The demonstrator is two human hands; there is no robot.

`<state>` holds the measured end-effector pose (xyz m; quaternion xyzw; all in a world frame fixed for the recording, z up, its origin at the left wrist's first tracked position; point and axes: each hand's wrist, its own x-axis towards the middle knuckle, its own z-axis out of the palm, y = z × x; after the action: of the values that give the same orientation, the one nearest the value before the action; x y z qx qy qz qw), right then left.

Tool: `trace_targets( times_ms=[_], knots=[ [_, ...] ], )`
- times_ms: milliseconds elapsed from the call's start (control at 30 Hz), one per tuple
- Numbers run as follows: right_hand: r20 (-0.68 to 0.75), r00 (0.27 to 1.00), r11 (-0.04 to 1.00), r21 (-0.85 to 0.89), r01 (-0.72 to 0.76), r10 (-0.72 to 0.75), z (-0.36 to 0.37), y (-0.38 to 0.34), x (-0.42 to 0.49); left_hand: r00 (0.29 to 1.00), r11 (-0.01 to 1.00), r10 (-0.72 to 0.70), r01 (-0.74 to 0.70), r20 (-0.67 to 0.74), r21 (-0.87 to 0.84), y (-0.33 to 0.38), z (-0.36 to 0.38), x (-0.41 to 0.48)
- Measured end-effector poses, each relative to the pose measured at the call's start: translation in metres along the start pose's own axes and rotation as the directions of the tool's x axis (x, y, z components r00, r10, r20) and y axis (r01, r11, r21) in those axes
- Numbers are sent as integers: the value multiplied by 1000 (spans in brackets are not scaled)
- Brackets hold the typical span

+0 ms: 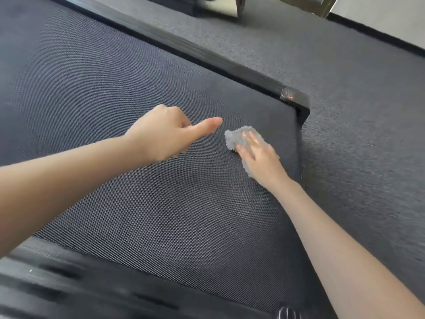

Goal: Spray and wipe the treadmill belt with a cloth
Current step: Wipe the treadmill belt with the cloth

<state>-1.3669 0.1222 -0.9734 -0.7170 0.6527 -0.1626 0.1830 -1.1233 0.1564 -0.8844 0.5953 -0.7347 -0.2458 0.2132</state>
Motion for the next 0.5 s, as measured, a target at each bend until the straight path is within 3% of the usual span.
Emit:
trace_targets(
  times_ms=[67, 167, 233, 333, 500],
  knots=[
    [51, 990, 992, 11, 129, -130, 5, -17, -35, 1000, 1000, 9, -9, -3, -4, 1, 0, 0],
    [120, 912, 919, 2, 394, -392, 13, -36, -87, 999, 1000, 26, -26, -19, -8, 3, -1, 0],
    [168, 882, 895, 0, 446, -439, 13, -33, -92, 999, 1000, 28, -28, -21, -1, 3, -1, 0],
    [138, 906, 912, -37, 409, -400, 5, -20, -61, 1000, 1000, 22, -22, -10, 15, 1, 1, 2],
    [2, 998, 997, -52, 59, -59, -17, 13, 9, 999, 999, -9, 7, 45, 46, 3, 4, 2]
  ],
)
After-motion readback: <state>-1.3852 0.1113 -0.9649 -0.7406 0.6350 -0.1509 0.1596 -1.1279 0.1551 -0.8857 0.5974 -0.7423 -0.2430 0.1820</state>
